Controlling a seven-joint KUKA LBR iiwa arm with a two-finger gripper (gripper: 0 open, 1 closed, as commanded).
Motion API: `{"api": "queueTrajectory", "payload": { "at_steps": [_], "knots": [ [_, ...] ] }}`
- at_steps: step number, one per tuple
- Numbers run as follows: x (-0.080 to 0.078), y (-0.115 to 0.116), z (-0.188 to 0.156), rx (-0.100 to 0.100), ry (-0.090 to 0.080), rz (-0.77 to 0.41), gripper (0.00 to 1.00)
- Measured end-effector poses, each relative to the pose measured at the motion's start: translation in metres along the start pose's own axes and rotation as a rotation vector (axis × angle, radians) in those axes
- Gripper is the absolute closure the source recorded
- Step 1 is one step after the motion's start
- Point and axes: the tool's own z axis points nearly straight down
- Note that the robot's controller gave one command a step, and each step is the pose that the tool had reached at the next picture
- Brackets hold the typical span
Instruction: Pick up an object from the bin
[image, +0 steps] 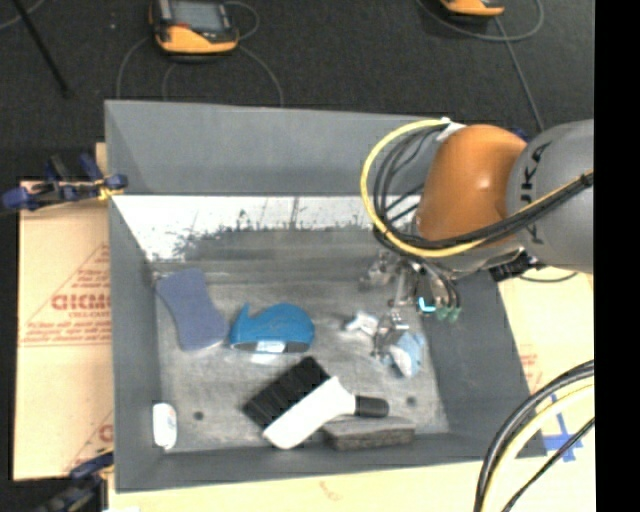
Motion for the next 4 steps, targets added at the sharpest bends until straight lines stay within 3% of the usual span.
{"api": "queueTrajectory", "payload": {
  "at_steps": [1,2,3,4],
  "knots": [
    [-0.002,0.0,-0.005,0.001,-0.008,-0.001,0.0],
    [0.0,-0.034,0.015,-0.003,-0.009,0.267,0.0],
    [-0.001,-0.054,0.021,0.0,-0.009,0.316,0.0],
    [0.002,-0.058,0.029,-0.001,-0.006,0.213,0.0]
  ]
}}
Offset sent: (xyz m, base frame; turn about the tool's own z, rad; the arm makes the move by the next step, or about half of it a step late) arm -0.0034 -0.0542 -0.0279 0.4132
